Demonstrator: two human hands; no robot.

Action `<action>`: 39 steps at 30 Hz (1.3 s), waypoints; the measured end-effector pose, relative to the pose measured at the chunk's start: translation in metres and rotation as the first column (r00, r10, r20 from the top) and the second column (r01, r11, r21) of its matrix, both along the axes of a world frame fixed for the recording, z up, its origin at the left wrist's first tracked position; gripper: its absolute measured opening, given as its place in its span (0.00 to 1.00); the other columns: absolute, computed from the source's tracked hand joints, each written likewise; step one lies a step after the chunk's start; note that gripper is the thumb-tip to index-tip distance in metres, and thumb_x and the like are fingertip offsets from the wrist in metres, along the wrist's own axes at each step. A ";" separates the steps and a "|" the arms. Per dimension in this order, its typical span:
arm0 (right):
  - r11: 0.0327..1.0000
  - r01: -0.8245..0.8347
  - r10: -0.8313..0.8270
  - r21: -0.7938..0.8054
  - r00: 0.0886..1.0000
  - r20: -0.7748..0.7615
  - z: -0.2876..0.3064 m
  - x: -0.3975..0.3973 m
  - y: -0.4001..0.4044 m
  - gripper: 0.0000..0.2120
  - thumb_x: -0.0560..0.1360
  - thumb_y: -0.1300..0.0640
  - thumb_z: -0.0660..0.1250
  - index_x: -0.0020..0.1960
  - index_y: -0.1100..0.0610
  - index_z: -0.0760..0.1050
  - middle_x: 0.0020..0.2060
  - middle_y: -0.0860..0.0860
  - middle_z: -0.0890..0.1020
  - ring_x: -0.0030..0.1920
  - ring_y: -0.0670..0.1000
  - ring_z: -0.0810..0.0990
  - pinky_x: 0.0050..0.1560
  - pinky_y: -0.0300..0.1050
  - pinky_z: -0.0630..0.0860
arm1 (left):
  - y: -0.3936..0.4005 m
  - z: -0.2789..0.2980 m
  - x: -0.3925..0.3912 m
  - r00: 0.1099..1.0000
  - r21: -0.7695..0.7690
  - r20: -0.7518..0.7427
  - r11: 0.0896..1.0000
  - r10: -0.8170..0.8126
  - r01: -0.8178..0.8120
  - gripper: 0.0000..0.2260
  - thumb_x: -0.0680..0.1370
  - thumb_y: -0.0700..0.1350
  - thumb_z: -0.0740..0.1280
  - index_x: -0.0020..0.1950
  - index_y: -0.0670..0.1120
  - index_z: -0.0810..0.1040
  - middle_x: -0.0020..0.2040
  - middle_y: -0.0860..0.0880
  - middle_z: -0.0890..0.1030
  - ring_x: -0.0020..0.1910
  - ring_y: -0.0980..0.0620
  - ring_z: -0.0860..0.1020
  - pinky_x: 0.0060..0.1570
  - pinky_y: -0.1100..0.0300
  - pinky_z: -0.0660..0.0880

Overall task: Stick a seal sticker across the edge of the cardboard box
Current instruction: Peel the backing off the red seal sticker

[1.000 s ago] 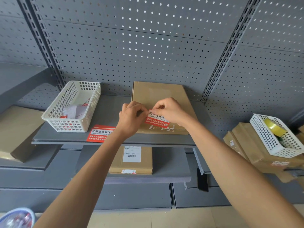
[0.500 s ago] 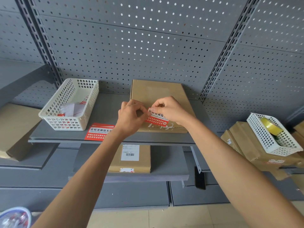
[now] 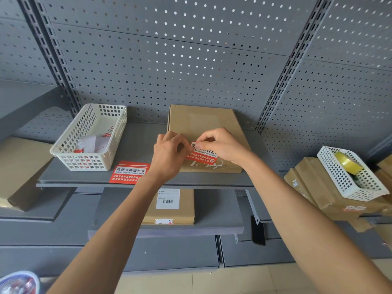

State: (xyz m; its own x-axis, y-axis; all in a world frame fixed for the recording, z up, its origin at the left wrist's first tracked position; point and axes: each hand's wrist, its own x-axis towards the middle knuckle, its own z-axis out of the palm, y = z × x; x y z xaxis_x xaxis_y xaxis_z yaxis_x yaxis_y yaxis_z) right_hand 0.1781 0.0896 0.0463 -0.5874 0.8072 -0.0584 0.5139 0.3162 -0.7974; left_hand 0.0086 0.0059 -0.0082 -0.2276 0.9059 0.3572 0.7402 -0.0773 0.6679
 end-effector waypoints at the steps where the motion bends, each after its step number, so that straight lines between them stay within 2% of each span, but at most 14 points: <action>1: 1.000 0.007 -0.007 0.000 1.000 0.003 0.000 0.000 0.001 0.07 0.75 0.50 0.75 0.47 0.53 0.85 0.42 0.48 0.87 0.45 0.48 0.86 0.47 0.45 0.81 | 0.000 0.000 0.000 1.000 0.007 0.000 1.000 -0.005 0.005 0.07 0.79 0.53 0.68 0.44 0.53 0.78 0.51 0.54 0.76 0.52 0.48 0.70 0.54 0.46 0.72; 6: 0.998 0.011 -0.012 -0.055 1.000 -0.028 -0.003 -0.001 0.003 0.02 0.74 0.53 0.76 0.43 0.51 0.85 0.39 0.48 0.86 0.41 0.47 0.84 0.47 0.48 0.81 | -0.006 -0.002 0.000 1.000 0.051 -0.002 0.999 -0.007 0.007 0.05 0.78 0.52 0.70 0.48 0.52 0.79 0.53 0.53 0.78 0.52 0.47 0.72 0.53 0.46 0.74; 11: 0.997 0.029 -0.033 -0.067 0.998 -0.047 -0.004 0.000 0.002 0.02 0.73 0.54 0.76 0.42 0.51 0.85 0.39 0.49 0.87 0.41 0.48 0.84 0.48 0.49 0.81 | -0.011 -0.005 0.008 0.999 0.089 -0.030 0.996 0.030 -0.027 0.06 0.77 0.48 0.72 0.46 0.47 0.79 0.56 0.49 0.80 0.52 0.47 0.74 0.51 0.48 0.77; 14: 0.998 0.031 -0.034 -0.052 0.997 -0.064 -0.004 0.002 -0.001 0.03 0.73 0.54 0.76 0.45 0.53 0.86 0.41 0.50 0.87 0.42 0.48 0.84 0.48 0.47 0.81 | -0.010 -0.004 0.009 0.998 0.094 -0.039 0.995 0.043 -0.040 0.06 0.77 0.48 0.72 0.46 0.47 0.79 0.56 0.48 0.80 0.52 0.46 0.74 0.51 0.47 0.77; 18: 0.996 0.055 -0.050 0.064 0.995 -0.083 -0.006 0.016 -0.003 0.09 0.72 0.56 0.77 0.52 0.55 0.85 0.44 0.47 0.85 0.42 0.40 0.79 0.47 0.35 0.77 | -0.009 -0.008 0.006 0.999 0.101 -0.045 0.995 0.023 -0.019 0.06 0.78 0.49 0.71 0.47 0.48 0.78 0.57 0.49 0.79 0.53 0.45 0.74 0.52 0.44 0.77; 21: 0.983 0.014 -0.012 0.180 1.000 -0.015 -0.008 0.024 -0.005 0.08 0.72 0.56 0.77 0.51 0.54 0.86 0.42 0.43 0.82 0.37 0.36 0.76 0.41 0.29 0.71 | -0.009 -0.009 0.007 0.999 0.109 -0.046 0.994 0.022 -0.017 0.06 0.79 0.50 0.70 0.48 0.48 0.78 0.57 0.49 0.79 0.54 0.45 0.74 0.52 0.43 0.77; 24: 0.960 -0.031 0.013 0.277 0.998 0.066 -0.005 0.016 -0.009 0.08 0.71 0.55 0.77 0.50 0.52 0.86 0.44 0.46 0.82 0.40 0.39 0.77 0.42 0.32 0.72 | -0.008 -0.010 0.005 0.998 0.095 -0.051 0.995 0.020 -0.015 0.06 0.78 0.49 0.70 0.48 0.47 0.79 0.57 0.48 0.79 0.54 0.44 0.73 0.52 0.43 0.76; 27: 0.947 -0.039 0.009 0.318 0.995 0.095 -0.005 0.000 -0.012 0.06 0.72 0.53 0.76 0.48 0.51 0.86 0.45 0.48 0.83 0.45 0.45 0.80 0.46 0.40 0.74 | -0.008 -0.009 0.004 0.997 0.087 -0.072 0.996 0.017 -0.011 0.06 0.79 0.49 0.70 0.49 0.46 0.79 0.58 0.47 0.79 0.54 0.44 0.73 0.53 0.44 0.75; 32: 0.961 0.002 -0.030 0.276 0.995 0.095 -0.005 -0.006 -0.010 0.02 0.73 0.51 0.74 0.43 0.48 0.85 0.40 0.43 0.83 0.43 0.43 0.82 0.41 0.41 0.74 | -0.009 -0.010 0.002 0.997 0.080 -0.077 0.997 -0.001 0.008 0.05 0.79 0.48 0.69 0.50 0.47 0.79 0.58 0.48 0.78 0.55 0.45 0.73 0.54 0.46 0.74; 36: 0.972 0.037 -0.044 0.231 0.999 0.027 -0.013 -0.006 -0.008 0.03 0.73 0.51 0.75 0.42 0.50 0.86 0.41 0.45 0.85 0.44 0.46 0.83 0.47 0.47 0.79 | -0.008 -0.012 0.000 0.996 0.095 -0.094 0.995 -0.009 0.018 0.04 0.78 0.46 0.70 0.51 0.47 0.79 0.58 0.48 0.79 0.56 0.45 0.74 0.54 0.47 0.75; 39: 0.975 0.046 -0.046 0.216 0.999 -0.008 -0.014 -0.006 -0.010 0.03 0.73 0.53 0.75 0.40 0.48 0.85 0.41 0.45 0.85 0.45 0.47 0.83 0.50 0.48 0.79 | -0.007 -0.013 0.001 0.993 0.096 -0.120 0.995 -0.005 0.017 0.04 0.78 0.46 0.70 0.50 0.46 0.79 0.58 0.48 0.79 0.56 0.44 0.74 0.54 0.47 0.74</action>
